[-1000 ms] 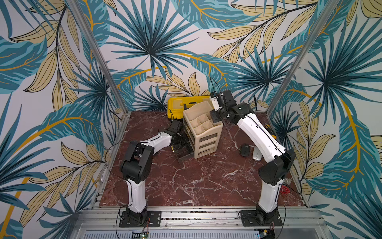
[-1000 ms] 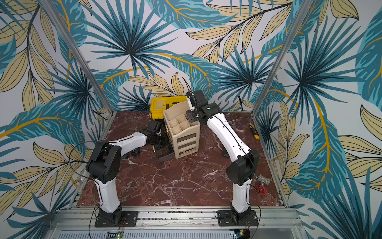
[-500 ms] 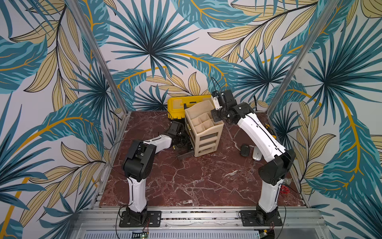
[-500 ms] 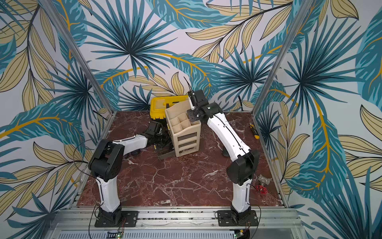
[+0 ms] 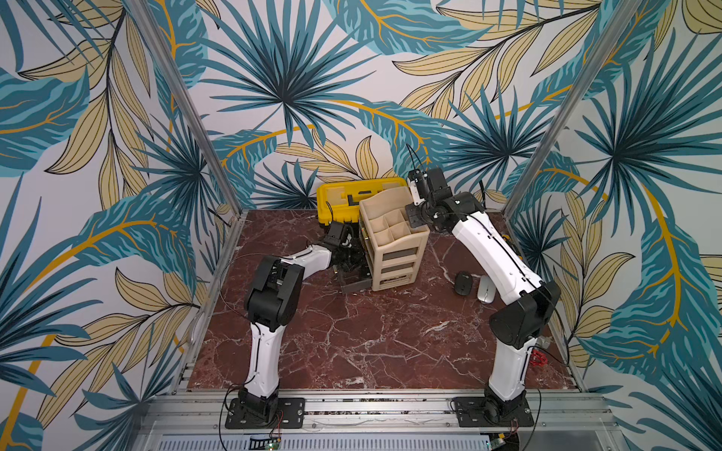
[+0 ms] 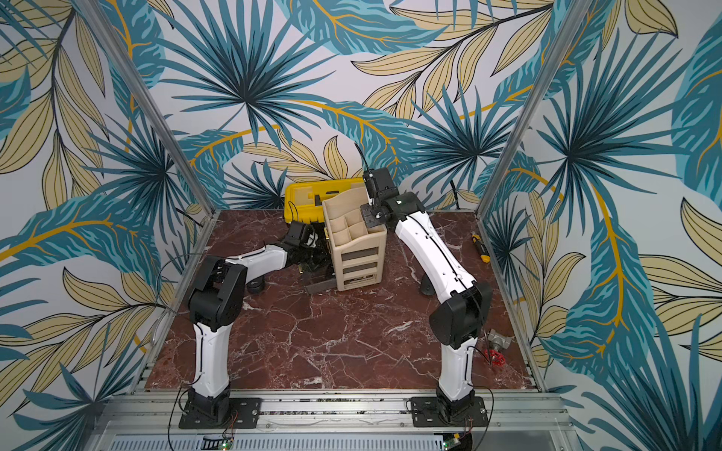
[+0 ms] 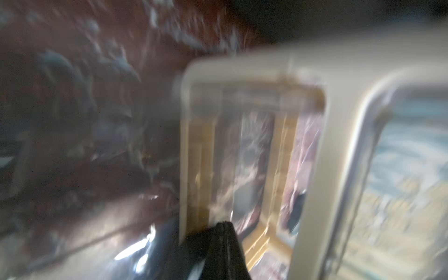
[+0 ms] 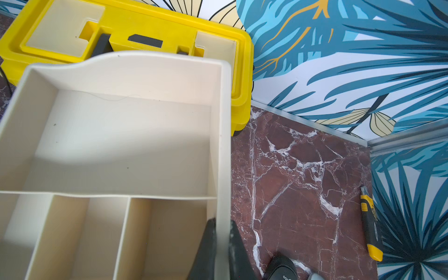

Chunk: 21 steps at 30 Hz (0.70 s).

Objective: Take the mice out of the drawer
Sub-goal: Adjust the mouse in the drawer.

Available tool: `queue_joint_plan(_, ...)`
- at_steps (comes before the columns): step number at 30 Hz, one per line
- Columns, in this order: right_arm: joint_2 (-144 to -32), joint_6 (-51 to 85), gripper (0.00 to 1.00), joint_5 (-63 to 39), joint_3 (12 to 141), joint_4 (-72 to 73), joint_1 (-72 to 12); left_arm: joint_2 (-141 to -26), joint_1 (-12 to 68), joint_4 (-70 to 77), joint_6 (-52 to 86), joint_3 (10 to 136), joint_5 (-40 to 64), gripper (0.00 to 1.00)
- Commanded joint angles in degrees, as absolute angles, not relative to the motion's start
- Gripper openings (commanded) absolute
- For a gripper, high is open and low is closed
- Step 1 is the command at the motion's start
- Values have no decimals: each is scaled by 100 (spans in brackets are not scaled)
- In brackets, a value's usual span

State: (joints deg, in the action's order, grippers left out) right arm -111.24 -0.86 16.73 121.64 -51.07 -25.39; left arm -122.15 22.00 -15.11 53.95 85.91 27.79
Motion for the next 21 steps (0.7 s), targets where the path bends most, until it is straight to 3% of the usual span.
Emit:
queue_joint_plan(1,-11636,-345,0,1430,11945,-5452,-2770,-12473,2685,-3590,4327,8855,3076,0)
queue_joint_plan(7,-11681,-352,0,1454,12034,-5458,-2766,-12448,2811,-5380,3140,9399,2891,0)
queue_joint_plan(12,-11687,-352,0,1472,12055,-5449,-2766,-12190,2813,-6164,2893,9538,1948,0)
queue_joint_plan(21,-11671,-349,0,1444,12019,-5442,-2762,-10962,2717,-5015,3412,8733,619,0)
